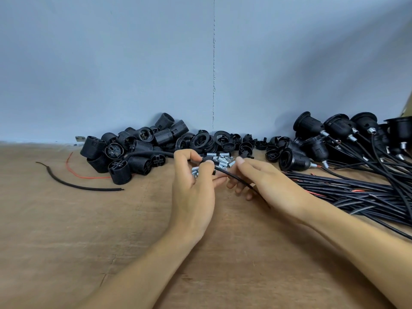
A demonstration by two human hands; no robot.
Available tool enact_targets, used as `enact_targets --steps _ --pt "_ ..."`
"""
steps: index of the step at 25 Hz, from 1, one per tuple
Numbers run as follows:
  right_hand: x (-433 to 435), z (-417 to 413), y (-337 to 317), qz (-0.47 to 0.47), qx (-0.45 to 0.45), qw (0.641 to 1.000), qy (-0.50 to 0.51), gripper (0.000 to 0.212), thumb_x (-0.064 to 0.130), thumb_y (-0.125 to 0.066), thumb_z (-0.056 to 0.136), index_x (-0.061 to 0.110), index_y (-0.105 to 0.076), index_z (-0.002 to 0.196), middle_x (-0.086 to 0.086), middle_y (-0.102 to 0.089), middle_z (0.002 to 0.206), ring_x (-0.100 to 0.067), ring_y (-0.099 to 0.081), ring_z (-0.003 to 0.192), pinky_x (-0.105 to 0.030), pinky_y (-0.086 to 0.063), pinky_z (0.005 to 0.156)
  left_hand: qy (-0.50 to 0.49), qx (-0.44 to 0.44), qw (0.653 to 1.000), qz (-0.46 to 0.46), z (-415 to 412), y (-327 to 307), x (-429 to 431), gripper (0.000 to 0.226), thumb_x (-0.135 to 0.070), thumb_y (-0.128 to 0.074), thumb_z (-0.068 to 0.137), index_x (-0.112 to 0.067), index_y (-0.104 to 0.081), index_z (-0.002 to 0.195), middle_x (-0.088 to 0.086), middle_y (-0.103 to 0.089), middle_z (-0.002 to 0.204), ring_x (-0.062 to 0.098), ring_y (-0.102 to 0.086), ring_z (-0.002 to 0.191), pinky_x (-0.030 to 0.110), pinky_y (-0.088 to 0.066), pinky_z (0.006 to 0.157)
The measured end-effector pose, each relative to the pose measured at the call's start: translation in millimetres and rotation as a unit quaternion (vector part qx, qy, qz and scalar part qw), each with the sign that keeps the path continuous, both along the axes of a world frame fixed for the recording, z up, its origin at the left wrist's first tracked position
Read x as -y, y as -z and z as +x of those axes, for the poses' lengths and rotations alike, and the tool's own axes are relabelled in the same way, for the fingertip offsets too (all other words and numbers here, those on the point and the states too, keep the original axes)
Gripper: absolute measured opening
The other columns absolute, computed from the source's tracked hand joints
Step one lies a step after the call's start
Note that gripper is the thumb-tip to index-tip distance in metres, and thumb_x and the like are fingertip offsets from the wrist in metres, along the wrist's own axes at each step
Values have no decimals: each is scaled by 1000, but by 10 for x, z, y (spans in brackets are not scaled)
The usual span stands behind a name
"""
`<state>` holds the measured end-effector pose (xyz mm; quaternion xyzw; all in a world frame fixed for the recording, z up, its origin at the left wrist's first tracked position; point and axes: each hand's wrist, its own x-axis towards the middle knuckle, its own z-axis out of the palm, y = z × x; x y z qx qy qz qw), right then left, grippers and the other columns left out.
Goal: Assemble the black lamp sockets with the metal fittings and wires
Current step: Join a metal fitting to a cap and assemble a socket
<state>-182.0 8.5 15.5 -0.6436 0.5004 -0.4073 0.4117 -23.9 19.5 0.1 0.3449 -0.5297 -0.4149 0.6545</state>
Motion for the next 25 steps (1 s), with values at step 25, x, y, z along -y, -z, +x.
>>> enact_targets --steps 25 --pt "-62 -16 -67 -98 125 983 89 29 41 -60 97 14 -71 92 1 -58 66 -11 -45 49 -18 -36 44 -95 290 932 -195 -61 102 -10 34 3 -74 82 -20 -74 108 -13 -71 110 -2 -64 106 11 -49 88"
